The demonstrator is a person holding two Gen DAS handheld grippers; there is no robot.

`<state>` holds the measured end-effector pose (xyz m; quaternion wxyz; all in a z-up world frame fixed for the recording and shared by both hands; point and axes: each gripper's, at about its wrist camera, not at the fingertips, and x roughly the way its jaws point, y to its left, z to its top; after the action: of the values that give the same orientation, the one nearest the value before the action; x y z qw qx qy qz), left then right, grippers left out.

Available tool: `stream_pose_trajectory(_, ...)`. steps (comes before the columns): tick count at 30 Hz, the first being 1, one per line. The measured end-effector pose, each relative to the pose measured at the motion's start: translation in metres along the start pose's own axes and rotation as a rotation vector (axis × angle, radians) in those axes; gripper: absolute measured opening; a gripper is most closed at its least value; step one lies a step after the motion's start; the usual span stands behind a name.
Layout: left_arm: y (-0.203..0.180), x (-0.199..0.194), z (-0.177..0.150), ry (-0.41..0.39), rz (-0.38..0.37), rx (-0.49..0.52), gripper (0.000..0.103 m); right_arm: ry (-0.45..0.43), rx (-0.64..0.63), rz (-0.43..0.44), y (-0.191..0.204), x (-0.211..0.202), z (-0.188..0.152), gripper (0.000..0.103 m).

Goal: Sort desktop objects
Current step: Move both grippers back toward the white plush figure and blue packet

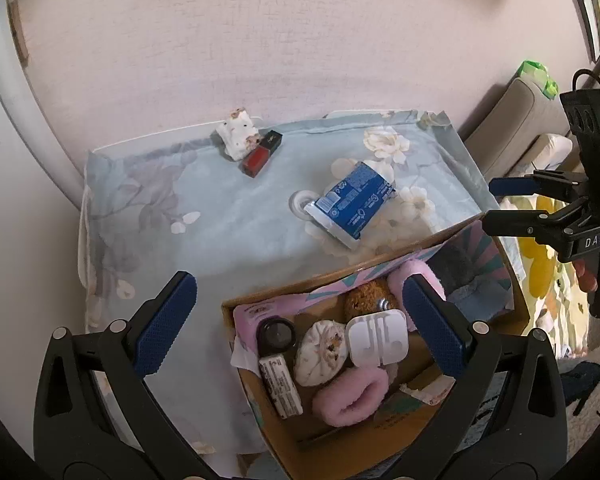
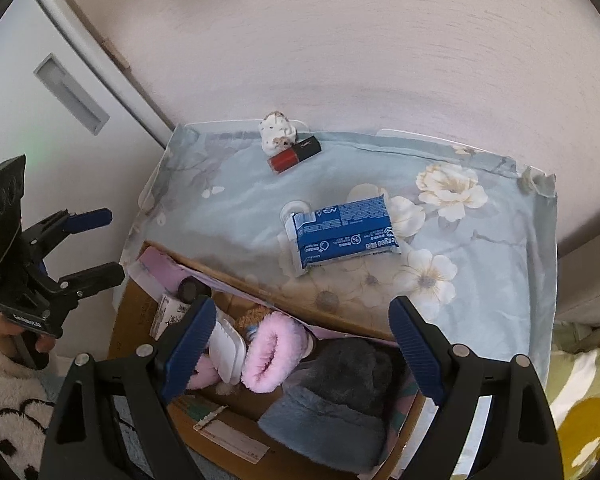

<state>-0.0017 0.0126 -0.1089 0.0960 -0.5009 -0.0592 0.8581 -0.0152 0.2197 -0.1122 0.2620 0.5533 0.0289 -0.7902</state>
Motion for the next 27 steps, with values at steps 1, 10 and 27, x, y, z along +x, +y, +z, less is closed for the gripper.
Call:
stream_pose_trajectory(1, 0.000, 0.000, 0.001, 0.000, -0.002, 0.000, 0.102, 0.001, 0.002, -0.004, 0.000, 0.000, 0.000, 0.086)
stream_pose_trajectory(10, 0.004, 0.003, 0.006, 0.005, 0.007, 0.013, 0.102, 0.028, 0.014, -0.020, -0.002, 0.009, -0.002, 0.086)
stream_pose_trajectory(27, 0.027, 0.004, 0.041, -0.037, -0.023, -0.006, 0.102, 0.048, -0.193, -0.174, -0.009, 0.018, 0.019, 0.086)
